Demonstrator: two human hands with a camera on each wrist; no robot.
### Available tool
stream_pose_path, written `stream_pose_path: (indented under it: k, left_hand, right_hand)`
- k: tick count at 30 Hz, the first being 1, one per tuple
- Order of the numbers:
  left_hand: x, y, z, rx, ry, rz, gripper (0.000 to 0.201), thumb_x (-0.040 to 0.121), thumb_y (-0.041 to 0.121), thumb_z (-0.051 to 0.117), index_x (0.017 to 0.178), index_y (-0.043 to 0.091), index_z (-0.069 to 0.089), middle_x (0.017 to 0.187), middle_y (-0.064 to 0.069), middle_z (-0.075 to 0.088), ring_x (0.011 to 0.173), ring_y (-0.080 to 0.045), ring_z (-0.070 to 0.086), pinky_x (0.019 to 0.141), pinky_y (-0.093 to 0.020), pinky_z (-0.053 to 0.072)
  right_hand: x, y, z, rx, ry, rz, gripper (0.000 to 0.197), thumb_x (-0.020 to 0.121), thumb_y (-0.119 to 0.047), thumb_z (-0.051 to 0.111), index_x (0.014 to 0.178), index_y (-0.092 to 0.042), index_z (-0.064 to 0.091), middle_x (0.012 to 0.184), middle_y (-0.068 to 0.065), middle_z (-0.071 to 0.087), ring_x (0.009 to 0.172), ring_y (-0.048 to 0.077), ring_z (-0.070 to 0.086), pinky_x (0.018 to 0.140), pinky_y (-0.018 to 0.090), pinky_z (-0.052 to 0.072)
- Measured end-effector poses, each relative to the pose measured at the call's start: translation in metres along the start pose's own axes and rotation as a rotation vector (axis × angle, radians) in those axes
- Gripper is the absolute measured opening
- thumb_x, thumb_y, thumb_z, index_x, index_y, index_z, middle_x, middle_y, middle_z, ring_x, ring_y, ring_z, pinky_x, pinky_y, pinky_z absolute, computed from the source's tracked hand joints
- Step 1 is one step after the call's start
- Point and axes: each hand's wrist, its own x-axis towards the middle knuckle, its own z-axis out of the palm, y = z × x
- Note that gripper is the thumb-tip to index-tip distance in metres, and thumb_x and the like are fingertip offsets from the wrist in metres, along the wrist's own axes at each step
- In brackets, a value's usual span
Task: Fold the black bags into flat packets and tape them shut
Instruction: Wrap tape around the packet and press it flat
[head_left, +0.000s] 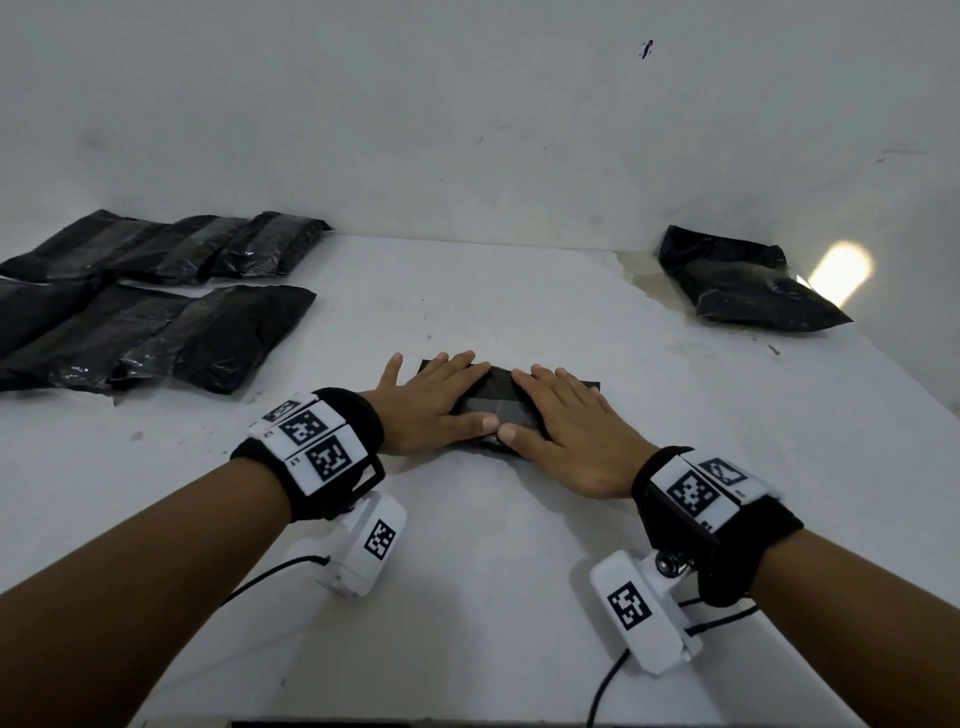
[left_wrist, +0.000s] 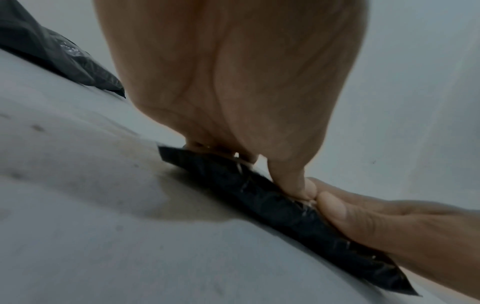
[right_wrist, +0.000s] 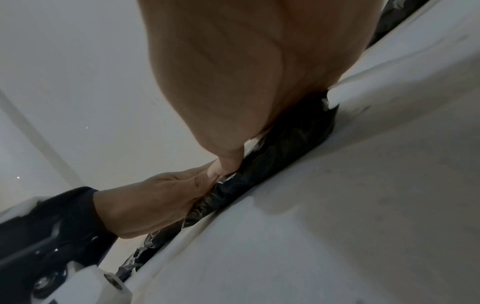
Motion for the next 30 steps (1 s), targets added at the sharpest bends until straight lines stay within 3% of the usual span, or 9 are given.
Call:
stream_pose_path:
  k: [8,16,19,22,24,27,30]
  left_hand:
    - [0.001,-0.008,-0.001,-0.023,-0.036,0.045,0.080,0.096,0.060,0.038,0.155,0.035,-0.010,0.162,0.013,-0.020,0.148,-0.008,-0.019,0.117,-0.048,-0.019]
    - [-0.004,-0.007,-0.013,-0.002,-0.125,0.056,0.083,0.099,0.047,0.047,0.153,0.035,-0.015,0.160,0.012,-0.025,0.148,-0.009,-0.020,0.119,-0.049,-0.013]
    - [-0.005,0.005,-0.024,0.068,-0.153,-0.007,0.086,0.098,0.042,0.052,0.155,0.032,-0.011,0.163,0.008,-0.018,0.149,-0.014,-0.017,0.118,-0.052,-0.011]
    - [-0.005,0.027,-0.039,0.161,-0.078,-0.057,0.093,0.088,0.040,0.065,0.156,0.029,0.003,0.165,-0.001,0.002,0.150,-0.019,-0.014,0.118,-0.055,-0.011]
    - [0.001,0.043,-0.049,0.122,-0.008,-0.018,0.101,0.082,0.041,0.073,0.157,0.028,0.006,0.165,-0.005,0.008,0.151,-0.019,-0.008,0.121,-0.051,-0.005]
    - [0.020,0.063,-0.057,0.027,-0.004,0.070,0.111,0.074,0.041,0.082,0.157,0.025,0.009,0.162,-0.003,0.019,0.149,-0.019,0.017,0.119,-0.035,0.018]
    - [0.040,0.078,-0.054,-0.039,-0.094,0.051,0.118,0.066,0.030,0.090,0.156,0.018,0.016,0.151,-0.001,0.043,0.136,-0.019,0.042,0.111,-0.031,0.034]
  right_hand:
    - [-0.001,0.006,-0.002,-0.083,-0.054,-0.056,0.070,0.103,-0.052,0.029,0.157,-0.027,-0.009,0.165,-0.003,-0.011,0.151,0.019,-0.013,0.123,0.045,-0.001]
    - [-0.006,0.003,-0.013,-0.044,-0.174,-0.059,0.071,0.106,-0.032,0.034,0.155,-0.025,-0.017,0.163,-0.004,-0.021,0.149,0.017,-0.024,0.120,0.042,-0.010]
    - [-0.007,-0.003,-0.020,-0.052,-0.198,-0.038,0.074,0.105,-0.028,0.037,0.156,-0.023,-0.016,0.164,-0.001,-0.019,0.150,0.018,-0.022,0.121,0.043,-0.009]
    - [-0.010,-0.005,-0.031,-0.028,-0.183,-0.034,0.081,0.102,-0.031,0.045,0.157,-0.020,-0.013,0.166,0.000,-0.012,0.151,0.018,-0.017,0.121,0.045,-0.011]
    - [-0.015,-0.001,-0.039,0.011,-0.126,-0.043,0.089,0.098,-0.032,0.054,0.157,-0.023,-0.012,0.165,-0.001,-0.014,0.150,0.016,-0.020,0.119,0.046,-0.016]
    - [-0.030,0.015,-0.050,0.190,0.033,0.000,0.094,0.092,-0.028,0.062,0.157,-0.031,-0.005,0.165,-0.005,-0.013,0.150,0.012,-0.019,0.119,0.044,-0.016]
    - [-0.050,0.038,-0.057,0.412,0.188,0.114,0.084,0.092,-0.020,0.064,0.158,-0.030,0.012,0.165,-0.005,0.013,0.151,0.013,0.008,0.122,0.035,0.012]
